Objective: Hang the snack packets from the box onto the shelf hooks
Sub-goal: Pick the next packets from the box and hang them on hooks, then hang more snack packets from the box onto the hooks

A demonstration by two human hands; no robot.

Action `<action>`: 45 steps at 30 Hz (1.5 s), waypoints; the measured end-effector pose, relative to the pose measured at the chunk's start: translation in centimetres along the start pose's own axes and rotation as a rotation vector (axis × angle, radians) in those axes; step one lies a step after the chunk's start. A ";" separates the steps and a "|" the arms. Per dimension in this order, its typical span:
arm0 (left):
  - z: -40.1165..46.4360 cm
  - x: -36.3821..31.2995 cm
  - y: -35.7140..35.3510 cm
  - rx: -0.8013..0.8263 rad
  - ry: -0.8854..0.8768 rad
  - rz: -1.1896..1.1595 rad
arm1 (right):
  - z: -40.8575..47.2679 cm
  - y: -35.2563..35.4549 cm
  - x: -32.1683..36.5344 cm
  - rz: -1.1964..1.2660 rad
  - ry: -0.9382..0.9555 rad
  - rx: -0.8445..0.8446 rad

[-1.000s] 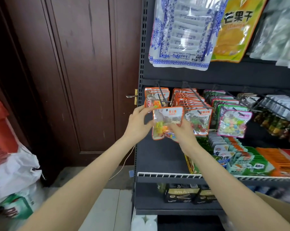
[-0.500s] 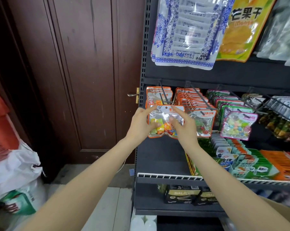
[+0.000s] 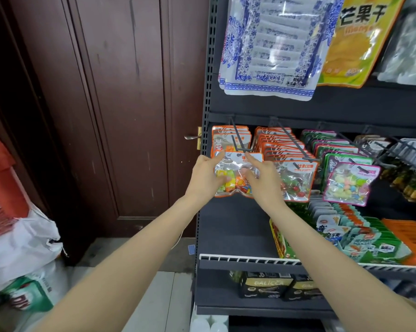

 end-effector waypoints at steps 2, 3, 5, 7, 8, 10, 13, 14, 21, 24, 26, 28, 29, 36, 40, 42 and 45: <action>0.7 0.3 -0.1 0.019 0.010 0.021 | 0.6 -0.4 0.1 -0.128 0.039 -0.004; 1.1 0.4 -0.2 0.029 0.018 0.033 | 1.1 -0.7 0.0 -0.198 0.056 -0.012; 2.1 0.8 -0.6 0.043 0.041 0.058 | 2.1 -1.2 0.0 -0.279 0.066 -0.001; 3.5 1.2 -1.1 0.050 0.059 0.094 | 3.5 -1.7 0.2 -0.240 0.044 0.066; 4.3 1.4 -1.3 0.056 0.066 0.111 | 4.1 -1.9 0.3 -0.250 0.042 0.093; 6.0 2.0 -1.8 0.071 0.078 0.131 | 5.6 -2.6 0.2 -0.274 0.065 0.081; 8.4 2.9 -2.3 0.096 0.101 0.153 | 7.9 -3.3 -0.1 -0.220 0.063 0.110; 9.2 3.2 -2.4 0.098 0.108 0.158 | 8.6 -3.4 -0.3 -0.228 0.058 0.136; 11.0 4.1 -3.1 0.041 0.139 0.200 | 11.9 -4.8 -1.4 -0.332 0.149 0.128; 8.8 3.3 -2.9 -0.118 0.110 0.297 | 11.1 -4.6 -1.0 -0.278 0.184 0.064; 7.0 2.6 -2.9 -0.157 0.084 0.255 | 9.2 -3.6 -0.4 -0.222 0.149 0.037; 5.2 1.6 -3.1 -0.101 0.105 0.106 | 6.4 -2.1 -0.1 -0.213 0.138 0.042; 4.1 1.0 -3.3 -0.064 0.119 0.043 | 4.7 -1.3 -0.1 -0.216 0.138 0.048; -4.8 -5.5 -8.0 0.132 0.102 -0.084 | -6.7 6.8 -5.5 -0.226 -0.069 0.035; -10.3 -10.0 -14.2 0.279 0.099 -0.178 | -13.6 12.3 -11.9 -0.300 -0.320 0.066; -13.0 -12.3 -18.0 0.378 0.105 -0.214 | -17.2 15.3 -15.8 -0.354 -0.440 0.074; -16.6 -15.9 -24.3 0.567 0.096 -0.233 | -22.0 19.8 -21.8 -0.437 -0.585 0.091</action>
Point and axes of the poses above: each hand's wrist, its own z-axis towards the middle knuckle, its own y-axis out of the back of the hand, x = y × z, the point moved 1 cm from there along z, towards the middle knuckle, and after that the axes turned 7 degrees about -y, right-handed, at the moved point
